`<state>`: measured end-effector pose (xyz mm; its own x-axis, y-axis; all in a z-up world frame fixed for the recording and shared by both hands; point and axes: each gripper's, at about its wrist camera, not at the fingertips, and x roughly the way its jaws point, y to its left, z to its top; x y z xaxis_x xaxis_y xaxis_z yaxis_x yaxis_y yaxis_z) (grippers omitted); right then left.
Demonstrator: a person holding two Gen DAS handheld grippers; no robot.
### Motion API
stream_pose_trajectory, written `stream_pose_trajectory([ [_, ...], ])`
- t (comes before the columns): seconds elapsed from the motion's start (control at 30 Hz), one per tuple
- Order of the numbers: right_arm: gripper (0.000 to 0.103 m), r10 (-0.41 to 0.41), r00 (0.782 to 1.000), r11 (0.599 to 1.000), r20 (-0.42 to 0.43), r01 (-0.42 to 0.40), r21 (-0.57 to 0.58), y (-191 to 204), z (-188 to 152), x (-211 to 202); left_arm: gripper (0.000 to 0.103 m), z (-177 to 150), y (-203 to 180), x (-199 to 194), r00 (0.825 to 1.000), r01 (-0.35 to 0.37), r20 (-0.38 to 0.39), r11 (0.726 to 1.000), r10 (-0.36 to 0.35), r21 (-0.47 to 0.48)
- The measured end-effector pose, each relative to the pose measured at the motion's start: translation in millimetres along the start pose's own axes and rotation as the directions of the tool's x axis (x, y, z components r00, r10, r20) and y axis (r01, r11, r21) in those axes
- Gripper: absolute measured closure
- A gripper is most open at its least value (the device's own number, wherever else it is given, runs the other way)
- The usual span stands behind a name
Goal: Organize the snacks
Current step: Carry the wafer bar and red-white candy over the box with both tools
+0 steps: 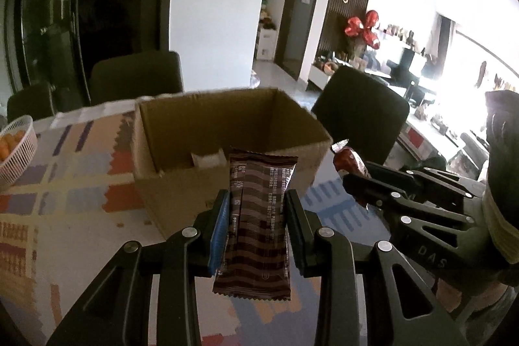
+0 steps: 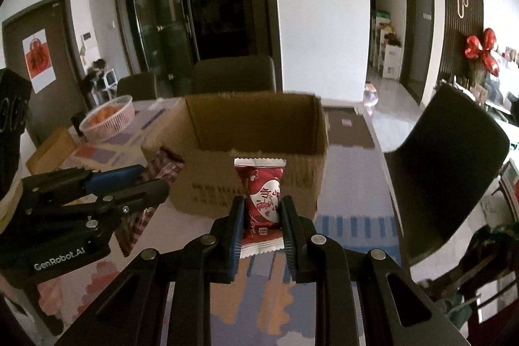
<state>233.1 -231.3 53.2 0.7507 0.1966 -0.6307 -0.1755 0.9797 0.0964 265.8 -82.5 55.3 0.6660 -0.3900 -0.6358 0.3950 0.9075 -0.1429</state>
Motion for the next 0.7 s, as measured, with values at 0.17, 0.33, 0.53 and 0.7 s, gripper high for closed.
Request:
stream_pose_trajectory([
  [0.17,0.080,0.005,1.000,1.000,0.027,-0.004,-0.017,4.9,21.8,0.1,0.069,17.4,8.5,-4.1,0.999,-0.013,0.033,1.000,0.013,-0.001],
  [0.33,0.080,0.011,1.000,1.000,0.028,-0.011,-0.015,5.0,41.9,8.5,0.069,34.4,19.5,1.1,0.999,-0.020,0.041,1.000,0.020,-0.010],
  [0.53,0.080,0.001,1.000,1.000,0.010,-0.001,-0.016,2.7,60.5,24.1,0.069,52.0,34.6,16.9,1.000,-0.014,0.021,0.999,0.015,-0.043],
  [0.7,0.080,-0.014,1.000,1.000,-0.008,0.014,-0.025,1.0,71.1,37.0,0.069,65.3,38.9,28.0,1.000,-0.026,0.005,0.999,0.026,-0.044],
])
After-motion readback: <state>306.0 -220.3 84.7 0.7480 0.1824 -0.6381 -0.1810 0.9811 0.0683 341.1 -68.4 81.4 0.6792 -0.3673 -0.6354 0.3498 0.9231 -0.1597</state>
